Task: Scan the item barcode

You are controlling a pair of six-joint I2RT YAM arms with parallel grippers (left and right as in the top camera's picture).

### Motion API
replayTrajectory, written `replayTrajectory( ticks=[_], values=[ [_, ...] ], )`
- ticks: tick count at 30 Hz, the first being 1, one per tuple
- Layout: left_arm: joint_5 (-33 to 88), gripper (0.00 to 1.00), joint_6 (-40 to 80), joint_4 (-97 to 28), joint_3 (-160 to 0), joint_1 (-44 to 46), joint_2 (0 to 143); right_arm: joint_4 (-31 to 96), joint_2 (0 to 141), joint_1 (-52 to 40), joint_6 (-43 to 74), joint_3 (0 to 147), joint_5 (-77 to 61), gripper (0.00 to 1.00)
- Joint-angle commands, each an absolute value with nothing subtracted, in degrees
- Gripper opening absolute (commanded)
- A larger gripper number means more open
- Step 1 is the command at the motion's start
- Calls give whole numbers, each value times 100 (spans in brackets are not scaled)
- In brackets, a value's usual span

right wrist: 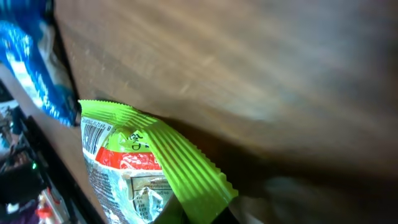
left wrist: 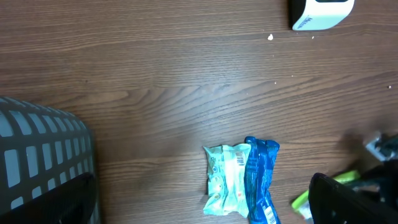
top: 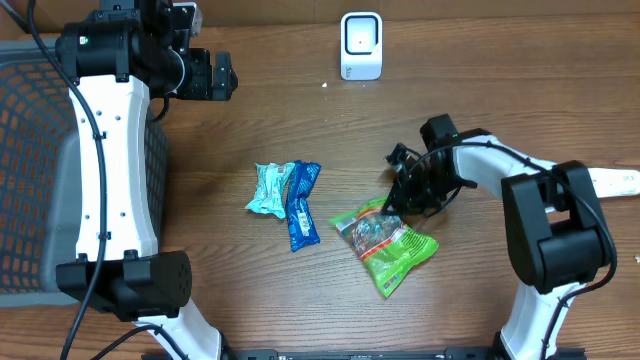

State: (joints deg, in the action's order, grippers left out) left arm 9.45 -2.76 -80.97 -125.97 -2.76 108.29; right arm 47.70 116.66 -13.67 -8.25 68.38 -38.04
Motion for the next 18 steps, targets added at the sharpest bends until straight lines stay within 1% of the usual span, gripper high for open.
replayTrajectory(
  ticks=[1,6,7,9,10,11,13,18],
  values=[
    [1011,100,-259,-8077,-12573,-292,10853,4654,11767,-958,-707,7411,-3361,4],
    [1011,100,-259,-8077,-12573,-292,10853,4556,11767,-679,-401,7881,-3413,5],
    [1013,100,-259,-8077,-12573,-292,10853,4598,11767,-663,-403,7926,-3422,17],
    [1011,99,-259,-8077,-12573,-292,10853,4751,11767,-663,-421,8005,-3422,63],
    [1011,100,-259,-8077,-12573,-294,10853,4829,11767,-663,-427,8027,-3422,75],
    [1011,100,-259,-8077,-12573,-294,10853,4899,11767,-663,-429,8044,-3422,81],
    [1011,100,-259,-8077,-12573,-292,10853,5006,11767,-683,-427,8079,-3424,86],
    [1011,100,-259,-8077,-12573,-292,10853,4995,11756,-814,-427,8082,-3422,93]
  ],
)
